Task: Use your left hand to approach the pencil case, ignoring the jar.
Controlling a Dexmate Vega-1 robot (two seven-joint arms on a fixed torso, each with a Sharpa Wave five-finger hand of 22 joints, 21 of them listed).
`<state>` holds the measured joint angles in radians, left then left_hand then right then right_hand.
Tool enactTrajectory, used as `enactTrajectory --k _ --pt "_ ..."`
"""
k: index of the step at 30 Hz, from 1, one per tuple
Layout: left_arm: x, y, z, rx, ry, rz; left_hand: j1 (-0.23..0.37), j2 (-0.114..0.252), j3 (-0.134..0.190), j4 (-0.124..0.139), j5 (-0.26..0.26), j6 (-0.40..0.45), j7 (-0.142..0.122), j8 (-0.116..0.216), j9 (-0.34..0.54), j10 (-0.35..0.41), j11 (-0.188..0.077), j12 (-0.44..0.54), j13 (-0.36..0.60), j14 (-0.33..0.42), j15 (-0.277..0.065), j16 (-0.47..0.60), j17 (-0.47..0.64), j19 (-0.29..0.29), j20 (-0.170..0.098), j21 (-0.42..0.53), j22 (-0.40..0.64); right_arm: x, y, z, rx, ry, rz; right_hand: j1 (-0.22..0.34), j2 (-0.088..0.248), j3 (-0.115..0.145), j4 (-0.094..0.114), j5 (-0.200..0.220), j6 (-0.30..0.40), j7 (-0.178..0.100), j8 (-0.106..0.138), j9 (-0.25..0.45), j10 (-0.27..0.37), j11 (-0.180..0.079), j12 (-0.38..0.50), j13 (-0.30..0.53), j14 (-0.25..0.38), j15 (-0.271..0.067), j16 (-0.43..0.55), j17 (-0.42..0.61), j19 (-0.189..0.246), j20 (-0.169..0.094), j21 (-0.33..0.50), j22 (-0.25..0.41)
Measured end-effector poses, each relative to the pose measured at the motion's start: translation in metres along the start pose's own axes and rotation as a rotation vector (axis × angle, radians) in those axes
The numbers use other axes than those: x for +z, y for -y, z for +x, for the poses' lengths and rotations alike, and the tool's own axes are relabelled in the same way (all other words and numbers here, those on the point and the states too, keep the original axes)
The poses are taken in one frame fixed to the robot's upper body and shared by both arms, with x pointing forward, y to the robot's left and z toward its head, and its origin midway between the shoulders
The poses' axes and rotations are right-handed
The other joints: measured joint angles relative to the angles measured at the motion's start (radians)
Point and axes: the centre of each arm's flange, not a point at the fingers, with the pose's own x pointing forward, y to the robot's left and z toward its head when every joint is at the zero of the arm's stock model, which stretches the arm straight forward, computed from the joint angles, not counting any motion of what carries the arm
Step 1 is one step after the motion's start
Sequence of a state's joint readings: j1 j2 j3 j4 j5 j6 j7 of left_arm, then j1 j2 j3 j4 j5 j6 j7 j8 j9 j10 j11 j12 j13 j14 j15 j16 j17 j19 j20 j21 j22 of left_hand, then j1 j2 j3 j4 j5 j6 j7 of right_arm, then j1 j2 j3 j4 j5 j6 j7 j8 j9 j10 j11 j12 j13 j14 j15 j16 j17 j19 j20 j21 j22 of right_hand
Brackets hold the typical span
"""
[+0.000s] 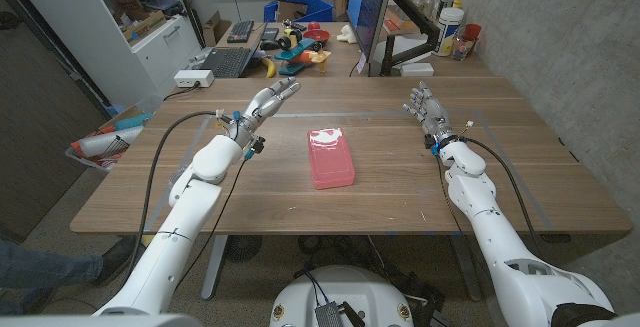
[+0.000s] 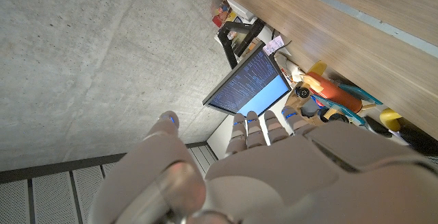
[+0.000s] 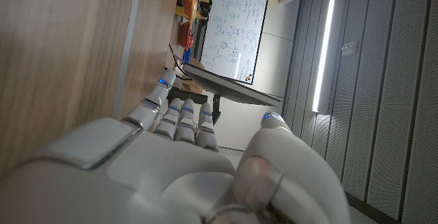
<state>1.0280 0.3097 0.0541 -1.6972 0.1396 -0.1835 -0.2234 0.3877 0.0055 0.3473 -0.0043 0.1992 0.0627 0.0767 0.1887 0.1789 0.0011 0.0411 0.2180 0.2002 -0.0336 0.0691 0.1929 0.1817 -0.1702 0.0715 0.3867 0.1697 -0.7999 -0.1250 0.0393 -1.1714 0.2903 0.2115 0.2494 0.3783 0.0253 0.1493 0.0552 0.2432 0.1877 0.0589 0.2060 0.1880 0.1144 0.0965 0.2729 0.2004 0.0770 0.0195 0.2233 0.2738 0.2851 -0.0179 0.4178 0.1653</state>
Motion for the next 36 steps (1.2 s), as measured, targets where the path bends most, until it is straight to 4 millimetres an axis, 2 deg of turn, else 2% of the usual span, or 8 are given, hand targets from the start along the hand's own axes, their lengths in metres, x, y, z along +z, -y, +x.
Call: enactTrajectory --k 9,36 --pt "0.004 0.007 0.001 -0.025 0.006 0.012 0.0 0.0 0.0 -0.008 0.0 0.0 0.0 0.0 0.0 0.0 0.0 0.0 0.0 0.0 0.0 0.0 0.0 0.0 0.0 -0.006 0.0 0.002 0.0 0.001 0.002 0.003 -0.001 0.0 0.0 0.0 0.0 0.0 0.0 0.0 0.0 0.0 0.0 0.0 0.0 0.0 0.0 0.0 0.0 0.0 0.0 0.0 -0.004 0.0" --pt "0.013 0.016 0.005 -0.057 0.016 0.12 0.004 0.004 -0.002 -0.01 0.0 0.011 0.0 0.0 0.0 0.005 -0.006 0.0 0.0 0.0 0.0 0.0 0.0 0.0 0.0 -0.017 0.0 0.003 -0.002 0.006 0.001 0.011 0.01 0.0 0.0 0.0 0.0 0.0 0.0 0.0 0.0 0.0 0.005 0.005 -0.01 0.0 0.0 0.0 0.0 -0.005 0.005 -0.005 -0.012 0.0"
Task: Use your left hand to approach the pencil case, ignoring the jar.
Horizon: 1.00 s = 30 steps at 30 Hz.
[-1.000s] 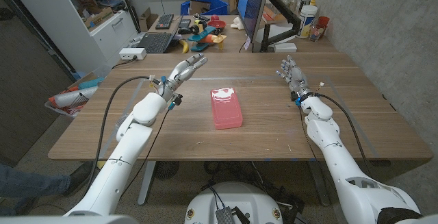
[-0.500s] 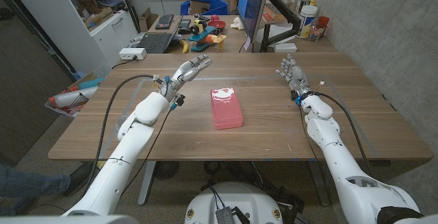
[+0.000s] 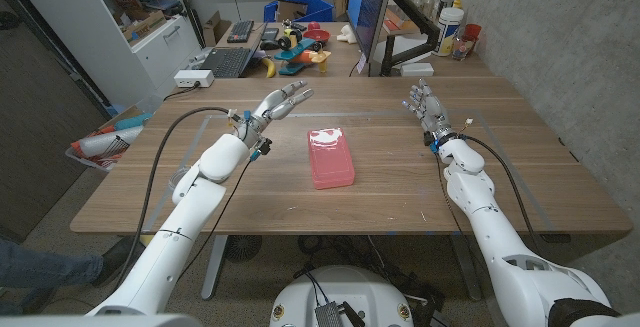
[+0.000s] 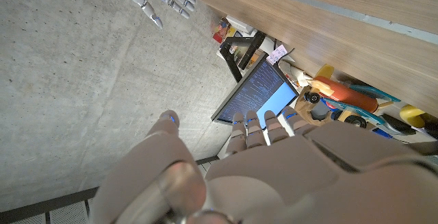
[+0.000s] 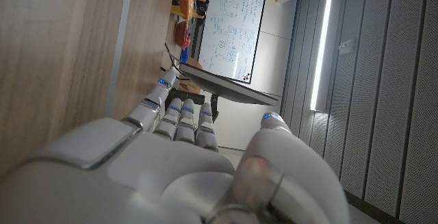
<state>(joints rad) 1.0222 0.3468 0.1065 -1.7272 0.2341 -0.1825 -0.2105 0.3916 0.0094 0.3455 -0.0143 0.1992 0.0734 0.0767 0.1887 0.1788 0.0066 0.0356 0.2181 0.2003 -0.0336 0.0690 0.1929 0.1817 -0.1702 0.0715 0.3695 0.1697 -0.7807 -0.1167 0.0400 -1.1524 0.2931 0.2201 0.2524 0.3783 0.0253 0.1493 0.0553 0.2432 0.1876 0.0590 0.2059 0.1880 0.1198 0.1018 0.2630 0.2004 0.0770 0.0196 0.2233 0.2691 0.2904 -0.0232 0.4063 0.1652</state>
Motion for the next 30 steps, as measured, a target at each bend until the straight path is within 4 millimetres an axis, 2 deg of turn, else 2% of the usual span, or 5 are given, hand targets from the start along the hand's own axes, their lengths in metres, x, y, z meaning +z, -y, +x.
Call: enactTrajectory --k 30 --pt "0.007 0.02 0.005 -0.034 0.016 0.08 0.0 0.0 0.002 -0.007 0.0 0.005 -0.006 0.0 0.0 0.005 -0.005 0.0 0.0 0.004 -0.004 0.0 0.0 0.004 0.004 -0.012 0.0 0.001 0.0 0.002 0.001 0.005 0.001 0.0 0.0 0.0 -0.006 0.0 0.0 0.0 0.0 0.0 0.003 -0.003 -0.008 0.0 0.009 -0.002 0.0 0.0 0.005 0.005 -0.015 0.0"
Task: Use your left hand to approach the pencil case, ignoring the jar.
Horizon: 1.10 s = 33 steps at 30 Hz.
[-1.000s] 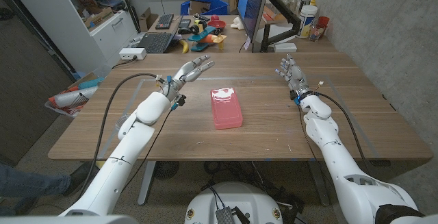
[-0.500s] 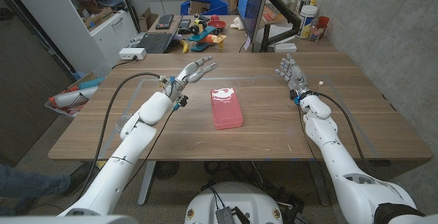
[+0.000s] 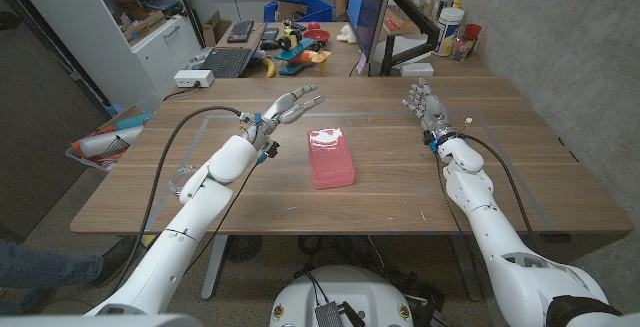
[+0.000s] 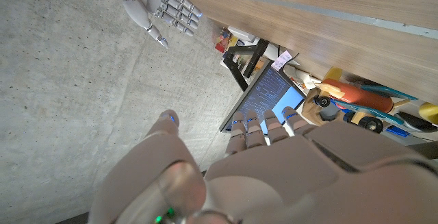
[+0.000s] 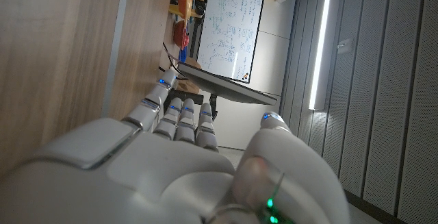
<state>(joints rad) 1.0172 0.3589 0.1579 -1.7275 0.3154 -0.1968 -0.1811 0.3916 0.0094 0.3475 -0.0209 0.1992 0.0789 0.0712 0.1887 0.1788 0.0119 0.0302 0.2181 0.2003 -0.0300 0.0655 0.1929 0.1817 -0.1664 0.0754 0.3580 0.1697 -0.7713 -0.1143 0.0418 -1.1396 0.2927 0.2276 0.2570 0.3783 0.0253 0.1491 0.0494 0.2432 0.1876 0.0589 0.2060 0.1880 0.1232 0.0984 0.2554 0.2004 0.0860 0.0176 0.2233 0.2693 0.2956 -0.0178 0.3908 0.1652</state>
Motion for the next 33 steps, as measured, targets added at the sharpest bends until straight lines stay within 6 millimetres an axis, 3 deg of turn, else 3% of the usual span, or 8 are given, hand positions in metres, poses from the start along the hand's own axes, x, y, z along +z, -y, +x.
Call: enactTrajectory --k 33 --pt "0.011 0.021 -0.006 -0.05 0.018 0.082 0.005 0.005 0.001 -0.007 -0.008 0.012 -0.002 0.0 0.0 0.004 -0.004 0.0 0.0 0.005 -0.005 0.0 0.0 0.009 0.001 -0.014 0.0 0.007 -0.003 0.0 0.014 0.007 -0.009 -0.005 0.006 -0.001 -0.001 0.0 0.005 -0.005 0.0 0.0 0.009 0.002 -0.008 0.0 0.0 0.0 0.0 -0.005 0.011 0.0 -0.014 0.0"
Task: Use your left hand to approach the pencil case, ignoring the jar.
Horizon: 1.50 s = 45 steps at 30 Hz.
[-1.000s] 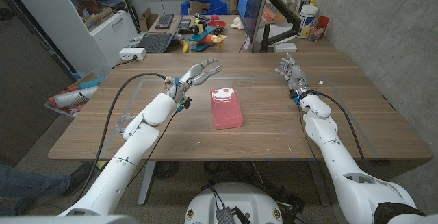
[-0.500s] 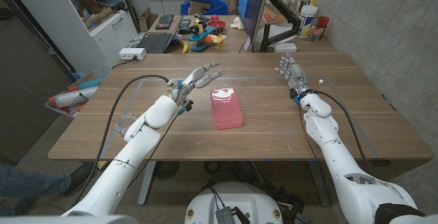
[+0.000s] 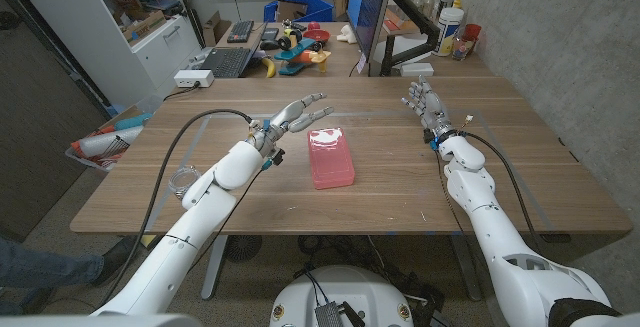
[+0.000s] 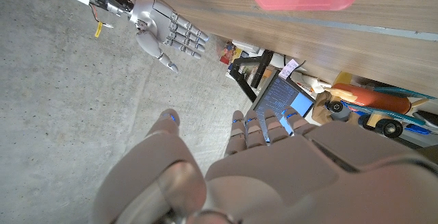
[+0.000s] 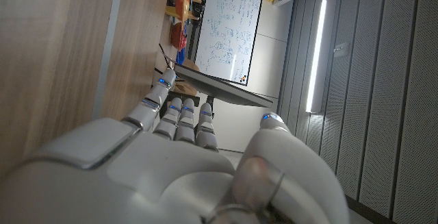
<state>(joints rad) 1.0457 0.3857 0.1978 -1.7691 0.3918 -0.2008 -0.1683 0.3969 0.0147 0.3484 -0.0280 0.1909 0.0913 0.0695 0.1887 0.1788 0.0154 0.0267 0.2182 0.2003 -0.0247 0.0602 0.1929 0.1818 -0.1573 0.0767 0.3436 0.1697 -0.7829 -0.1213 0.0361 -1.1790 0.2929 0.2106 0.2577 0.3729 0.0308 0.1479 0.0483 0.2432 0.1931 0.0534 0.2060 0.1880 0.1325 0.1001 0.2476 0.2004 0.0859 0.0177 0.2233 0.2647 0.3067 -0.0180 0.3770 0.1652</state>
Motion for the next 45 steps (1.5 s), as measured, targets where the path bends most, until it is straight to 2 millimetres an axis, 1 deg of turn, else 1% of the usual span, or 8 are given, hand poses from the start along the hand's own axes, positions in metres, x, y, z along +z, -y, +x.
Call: enactTrajectory --k 11,19,21,24,36,38,41,45 --pt "0.003 0.008 0.0 -0.028 0.006 0.032 0.004 0.004 -0.003 -0.003 0.0 0.0 0.0 0.0 0.0 0.0 0.0 0.0 0.0 0.0 0.0 0.0 0.0 0.0 0.0 -0.004 0.0 -0.001 0.001 -0.001 -0.008 0.001 -0.004 0.0 0.0 0.0 0.0 0.0 0.0 0.0 0.0 0.0 0.0 0.0 0.0 0.0 0.0 0.0 0.0 0.0 0.0 0.0 -0.004 0.0" --pt "0.004 0.011 0.0 -0.04 0.005 0.09 0.004 0.004 0.002 -0.007 0.0 0.0 0.0 0.0 0.0 0.0 0.0 0.0 0.0 0.0 0.0 0.0 0.0 0.0 0.0 -0.004 0.0 -0.002 0.0 -0.002 -0.013 -0.001 -0.01 0.0 0.0 0.0 0.0 0.0 0.0 0.0 0.0 0.0 0.0 0.0 -0.004 0.0 0.0 0.0 0.0 -0.005 0.0 0.0 -0.008 0.0" --pt "0.004 0.012 0.0 -0.043 0.002 0.107 0.004 0.004 0.002 -0.007 0.0 0.005 -0.005 0.0 0.0 0.0 0.0 0.0 0.0 0.0 0.0 0.0 0.0 0.0 0.0 -0.004 0.0 -0.004 0.0 -0.003 -0.014 -0.003 -0.011 0.0 0.0 0.0 0.0 0.0 0.0 0.0 0.0 0.0 0.0 0.0 -0.004 0.0 0.0 0.0 0.0 -0.005 0.0 0.0 -0.008 0.0" --pt "0.005 0.013 0.0 -0.046 0.001 0.117 0.004 0.004 0.002 -0.007 0.0 0.005 -0.005 0.0 0.0 0.0 0.0 0.0 0.0 0.0 0.0 0.0 0.0 0.0 0.0 -0.011 0.0 -0.005 0.0 -0.003 -0.014 -0.005 -0.012 0.0 0.0 0.0 0.0 0.0 0.0 0.0 0.0 0.0 0.0 0.0 -0.004 0.0 0.0 0.0 0.0 -0.005 0.0 0.0 -0.008 0.0" --pt "0.004 0.02 -0.005 -0.059 -0.009 0.154 0.004 0.004 -0.003 -0.011 0.0 0.005 -0.005 0.0 0.0 0.0 0.0 0.0 0.0 0.0 0.0 0.0 0.0 0.0 0.0 -0.015 0.0 -0.007 -0.001 -0.001 -0.015 -0.009 -0.025 0.0 0.0 0.0 0.0 0.0 0.0 0.0 0.0 0.0 0.0 0.0 -0.004 0.0 0.0 0.0 0.0 -0.005 0.003 0.004 -0.011 0.0" --pt "0.005 0.021 -0.006 -0.061 -0.008 0.163 0.004 0.004 -0.003 -0.011 0.0 0.005 -0.005 0.0 0.0 0.004 -0.004 0.0 0.0 0.0 0.0 0.0 0.0 0.0 0.0 -0.015 0.0 -0.007 -0.001 -0.001 -0.014 -0.01 -0.028 0.0 0.0 -0.002 -0.002 0.0 0.0 0.0 0.0 0.0 0.0 0.0 -0.004 0.0 0.0 0.0 0.0 -0.005 0.003 0.004 -0.011 0.0" --pt "0.005 0.022 -0.007 -0.065 -0.01 0.175 0.004 0.004 -0.003 -0.011 0.0 0.005 -0.005 0.0 0.0 0.004 -0.004 0.0 0.0 0.0 0.0 0.0 0.0 0.005 0.005 -0.015 0.0 -0.007 -0.001 -0.001 -0.015 -0.01 -0.031 0.0 0.0 -0.003 -0.003 0.0 0.0 0.0 0.0 0.0 0.0 0.0 -0.008 0.0 0.0 0.0 0.0 -0.005 0.003 0.004 -0.011 0.0" --pt "0.006 0.024 -0.008 -0.067 -0.011 0.192 0.004 0.004 0.0 -0.014 0.0 0.005 -0.005 0.0 0.0 0.004 -0.004 0.0 0.0 0.0 0.0 0.0 0.0 0.005 0.005 -0.015 0.0 -0.007 0.0 -0.001 -0.015 -0.011 -0.034 0.0 0.0 -0.003 -0.003 0.0 0.0 0.0 0.0 0.0 0.004 -0.004 -0.008 0.0 0.0 0.0 0.0 -0.005 0.003 0.004 -0.011 0.0"
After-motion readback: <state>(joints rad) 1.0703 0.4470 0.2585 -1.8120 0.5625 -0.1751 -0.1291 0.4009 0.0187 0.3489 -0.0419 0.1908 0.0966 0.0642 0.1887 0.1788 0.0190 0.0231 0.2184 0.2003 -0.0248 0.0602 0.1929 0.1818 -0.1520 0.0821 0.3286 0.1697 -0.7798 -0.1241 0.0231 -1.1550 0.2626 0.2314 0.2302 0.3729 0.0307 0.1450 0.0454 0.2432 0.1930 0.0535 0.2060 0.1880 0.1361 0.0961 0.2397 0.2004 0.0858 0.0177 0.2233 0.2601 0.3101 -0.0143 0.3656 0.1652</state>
